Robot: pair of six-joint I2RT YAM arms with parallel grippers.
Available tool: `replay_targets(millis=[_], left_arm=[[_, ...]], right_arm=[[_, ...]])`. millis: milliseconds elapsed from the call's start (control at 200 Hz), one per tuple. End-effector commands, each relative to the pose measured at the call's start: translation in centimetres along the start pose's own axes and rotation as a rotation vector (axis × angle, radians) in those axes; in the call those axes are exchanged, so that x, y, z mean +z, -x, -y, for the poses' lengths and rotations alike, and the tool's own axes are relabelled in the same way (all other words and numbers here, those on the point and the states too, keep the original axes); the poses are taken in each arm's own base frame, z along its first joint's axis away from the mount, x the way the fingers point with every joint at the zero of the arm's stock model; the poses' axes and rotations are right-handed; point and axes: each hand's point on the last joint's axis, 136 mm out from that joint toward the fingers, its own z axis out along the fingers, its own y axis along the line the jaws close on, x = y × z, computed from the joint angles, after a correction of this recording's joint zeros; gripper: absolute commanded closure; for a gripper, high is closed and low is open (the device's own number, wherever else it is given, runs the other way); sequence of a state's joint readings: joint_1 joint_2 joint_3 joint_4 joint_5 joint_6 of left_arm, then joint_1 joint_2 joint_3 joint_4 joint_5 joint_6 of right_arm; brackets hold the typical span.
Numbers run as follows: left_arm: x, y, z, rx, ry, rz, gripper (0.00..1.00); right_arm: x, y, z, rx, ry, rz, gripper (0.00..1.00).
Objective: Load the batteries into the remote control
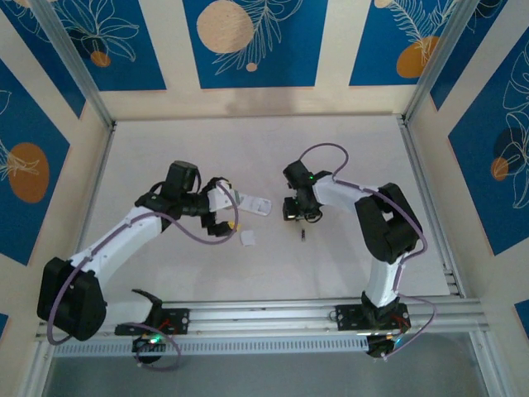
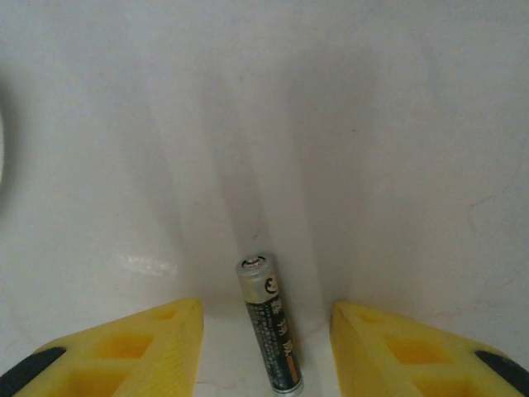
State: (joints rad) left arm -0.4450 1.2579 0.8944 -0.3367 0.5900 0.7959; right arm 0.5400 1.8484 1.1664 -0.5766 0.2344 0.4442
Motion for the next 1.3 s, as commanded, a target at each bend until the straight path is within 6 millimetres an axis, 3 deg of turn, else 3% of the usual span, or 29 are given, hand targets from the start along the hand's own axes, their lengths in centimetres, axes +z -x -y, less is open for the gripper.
replay_targets(millis=[0, 135, 380, 545, 650, 755, 950, 1170, 1296], left_arm=[[-0.2, 0.8, 0.1, 0.071, 0.016, 0.02, 0.0], [-0.4, 1.2, 0.0, 0.076, 0.021, 0.032, 0.0], [-0.6, 1.3, 0.0, 0.079, 0.029, 0.036, 0.0], [-0.3, 0.6, 0.0, 0.082, 0.032, 0.016, 0.0], [0.1, 0.5, -0.8, 0.034, 0.055, 0.01, 0.0], [1.5, 0.0, -1.6, -0.009, 0.017, -0.017, 0.0], [5.6, -4.6, -2.8, 0.006, -0.192, -0.264, 0.01], [9.0, -7.9, -4.5, 0.12, -0.261, -0.358, 0.0], [10.1, -8.6, -5.5, 0.123, -0.286, -0.388, 0.01]], right_arm=[[0.1, 1.2, -0.2, -0.021, -0.062, 0.024, 0.53], [0.4, 1.8, -0.2, -0.04, -0.086, 0.028, 0.55], [1.6, 1.2, -0.4, -0.049, -0.094, -0.025, 0.74], [1.2, 1.2, -0.5, -0.051, -0.095, -0.024, 0.86], [-0.7, 2.0, -1.5, -0.032, -0.029, 0.022, 0.92], [-4.6, 3.2, -2.9, 0.084, 0.129, 0.116, 0.95], [-11.3, 3.6, -2.8, 0.26, 0.273, 0.324, 0.95], [-14.3, 1.5, -1.8, 0.273, 0.313, 0.376, 0.95], [-15.0, 0.5, -1.2, 0.268, 0.308, 0.388, 0.95]])
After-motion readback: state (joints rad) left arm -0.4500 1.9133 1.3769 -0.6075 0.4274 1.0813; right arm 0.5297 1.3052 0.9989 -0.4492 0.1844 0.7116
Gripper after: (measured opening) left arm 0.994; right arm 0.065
